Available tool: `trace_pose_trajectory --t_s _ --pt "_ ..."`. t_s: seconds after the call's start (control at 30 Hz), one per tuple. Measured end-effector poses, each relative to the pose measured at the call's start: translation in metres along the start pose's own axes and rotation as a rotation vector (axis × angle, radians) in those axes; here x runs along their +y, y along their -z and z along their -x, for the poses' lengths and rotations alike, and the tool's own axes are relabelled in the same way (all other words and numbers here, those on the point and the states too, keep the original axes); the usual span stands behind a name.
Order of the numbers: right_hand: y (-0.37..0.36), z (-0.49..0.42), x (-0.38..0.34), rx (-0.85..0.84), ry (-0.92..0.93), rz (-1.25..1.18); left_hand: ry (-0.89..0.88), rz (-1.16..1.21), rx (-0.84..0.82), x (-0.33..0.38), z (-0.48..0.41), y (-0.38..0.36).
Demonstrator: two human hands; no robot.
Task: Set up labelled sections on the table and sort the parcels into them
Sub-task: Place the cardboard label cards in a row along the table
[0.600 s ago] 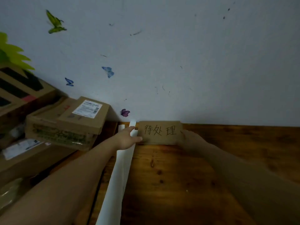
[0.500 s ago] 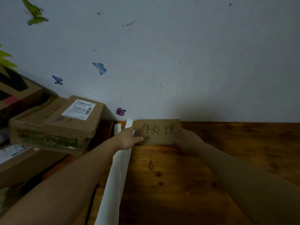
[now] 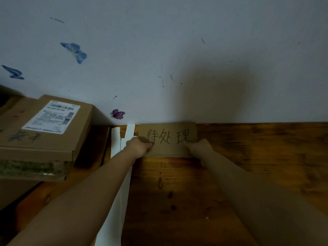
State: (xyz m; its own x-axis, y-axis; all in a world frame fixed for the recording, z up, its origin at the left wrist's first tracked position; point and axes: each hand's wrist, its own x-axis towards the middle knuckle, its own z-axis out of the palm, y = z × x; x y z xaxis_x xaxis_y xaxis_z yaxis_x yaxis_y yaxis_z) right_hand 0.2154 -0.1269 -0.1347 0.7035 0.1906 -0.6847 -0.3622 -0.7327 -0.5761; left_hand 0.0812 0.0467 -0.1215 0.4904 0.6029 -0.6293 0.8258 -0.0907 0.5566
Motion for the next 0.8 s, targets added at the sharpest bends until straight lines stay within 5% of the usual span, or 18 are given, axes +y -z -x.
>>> trace_pose_trajectory --t_s 0.4,0.8 --pt "0.023 0.039 -0.006 -0.072 0.186 -0.204 0.013 0.648 -0.070 0.000 0.062 0.036" --pt "0.022 0.094 -0.017 -0.041 0.313 -0.354 -0.118 0.656 0.148 -0.020 0.111 0.069"
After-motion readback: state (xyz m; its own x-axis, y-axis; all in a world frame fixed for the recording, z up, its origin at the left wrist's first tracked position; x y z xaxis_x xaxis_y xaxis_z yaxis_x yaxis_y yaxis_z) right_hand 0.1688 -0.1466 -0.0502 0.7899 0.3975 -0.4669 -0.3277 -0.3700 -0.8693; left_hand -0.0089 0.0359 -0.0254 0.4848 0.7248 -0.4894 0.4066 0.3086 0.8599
